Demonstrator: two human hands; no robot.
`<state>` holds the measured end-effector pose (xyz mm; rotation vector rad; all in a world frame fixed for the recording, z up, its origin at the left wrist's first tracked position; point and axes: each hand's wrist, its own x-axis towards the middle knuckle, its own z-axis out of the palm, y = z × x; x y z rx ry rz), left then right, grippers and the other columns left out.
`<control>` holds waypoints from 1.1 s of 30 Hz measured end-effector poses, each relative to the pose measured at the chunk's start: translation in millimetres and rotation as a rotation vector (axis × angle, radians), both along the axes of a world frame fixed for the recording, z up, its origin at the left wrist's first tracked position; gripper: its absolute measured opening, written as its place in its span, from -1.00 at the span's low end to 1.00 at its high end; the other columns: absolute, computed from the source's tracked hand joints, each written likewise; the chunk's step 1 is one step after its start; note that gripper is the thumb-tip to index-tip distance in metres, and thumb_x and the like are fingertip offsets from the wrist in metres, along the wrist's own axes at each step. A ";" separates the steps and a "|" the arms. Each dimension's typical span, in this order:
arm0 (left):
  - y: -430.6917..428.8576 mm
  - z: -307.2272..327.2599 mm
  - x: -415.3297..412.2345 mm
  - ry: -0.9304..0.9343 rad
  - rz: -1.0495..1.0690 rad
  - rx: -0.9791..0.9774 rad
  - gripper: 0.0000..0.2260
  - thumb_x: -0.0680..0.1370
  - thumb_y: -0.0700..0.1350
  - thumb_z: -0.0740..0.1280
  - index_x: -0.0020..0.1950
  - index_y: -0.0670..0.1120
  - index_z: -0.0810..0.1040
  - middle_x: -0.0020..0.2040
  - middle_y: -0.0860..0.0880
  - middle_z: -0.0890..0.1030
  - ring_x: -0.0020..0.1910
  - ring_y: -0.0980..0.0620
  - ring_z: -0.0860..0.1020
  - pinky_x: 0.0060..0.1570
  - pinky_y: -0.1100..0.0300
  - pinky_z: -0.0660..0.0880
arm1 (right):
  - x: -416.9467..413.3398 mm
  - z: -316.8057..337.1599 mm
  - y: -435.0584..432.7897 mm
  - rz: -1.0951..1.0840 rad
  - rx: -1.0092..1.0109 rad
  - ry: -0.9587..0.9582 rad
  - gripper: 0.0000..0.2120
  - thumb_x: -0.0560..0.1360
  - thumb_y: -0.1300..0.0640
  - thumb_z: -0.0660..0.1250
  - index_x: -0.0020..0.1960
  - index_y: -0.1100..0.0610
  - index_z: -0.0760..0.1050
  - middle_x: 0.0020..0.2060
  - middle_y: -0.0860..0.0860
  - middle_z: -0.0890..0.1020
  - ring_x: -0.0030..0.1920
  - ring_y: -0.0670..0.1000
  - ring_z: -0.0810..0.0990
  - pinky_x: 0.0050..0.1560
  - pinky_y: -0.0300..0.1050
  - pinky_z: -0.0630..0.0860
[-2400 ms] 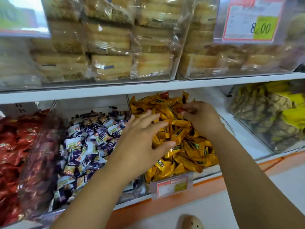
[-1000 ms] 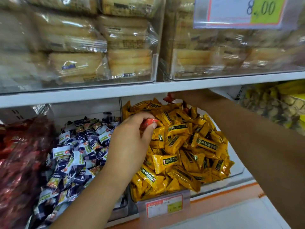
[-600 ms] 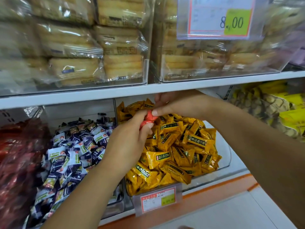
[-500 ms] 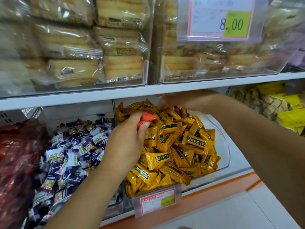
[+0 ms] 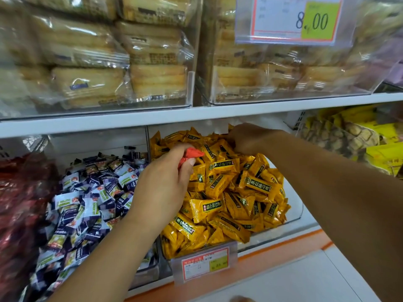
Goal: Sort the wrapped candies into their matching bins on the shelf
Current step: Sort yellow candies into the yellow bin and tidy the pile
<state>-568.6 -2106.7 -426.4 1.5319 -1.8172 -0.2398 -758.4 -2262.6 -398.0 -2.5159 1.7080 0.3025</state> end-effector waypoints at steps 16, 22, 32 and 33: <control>0.4 5.8 -2.8 0.067 0.064 0.008 -0.90 0.58 0.00 0.21 0.08 0.06 0.43 -0.04 0.08 0.41 -0.09 0.07 0.47 -0.17 0.24 0.27 | -24.3 37.9 51.1 -0.131 0.179 -0.884 -0.90 0.47 0.18 0.42 -0.06 0.01 0.61 -0.09 0.02 0.69 -0.01 0.02 0.63 0.15 -0.09 0.52; 3.3 7.1 -1.3 0.048 -0.030 0.033 -0.75 0.58 0.06 0.21 0.25 0.10 0.44 -0.03 0.16 0.53 -0.08 0.14 0.49 -0.18 0.24 0.38 | 16.2 37.8 83.5 0.049 0.249 -0.812 -0.69 0.39 0.18 0.50 0.07 0.02 0.48 -0.11 -0.06 0.70 -0.13 -0.16 0.64 -0.03 -0.30 0.51; 1.5 4.8 -0.6 0.119 0.029 0.001 -0.82 0.60 0.00 0.21 0.17 0.10 0.51 -0.04 0.12 0.47 -0.15 0.25 0.41 -0.20 0.47 0.30 | -7.3 38.6 49.4 -0.176 0.179 -0.890 -0.83 0.55 0.12 0.33 0.13 0.01 0.56 0.03 -0.04 0.67 0.07 -0.02 0.62 0.11 -0.16 0.51; 1.6 5.0 -0.7 0.123 0.032 -0.005 -0.81 0.60 -0.01 0.21 0.18 0.09 0.51 -0.02 0.12 0.46 -0.13 0.23 0.41 -0.19 0.43 0.30 | -11.5 37.9 40.6 -0.218 0.070 -0.763 -0.86 0.58 0.12 0.27 0.09 0.02 0.58 0.01 -0.05 0.65 0.07 0.01 0.60 0.09 -0.16 0.49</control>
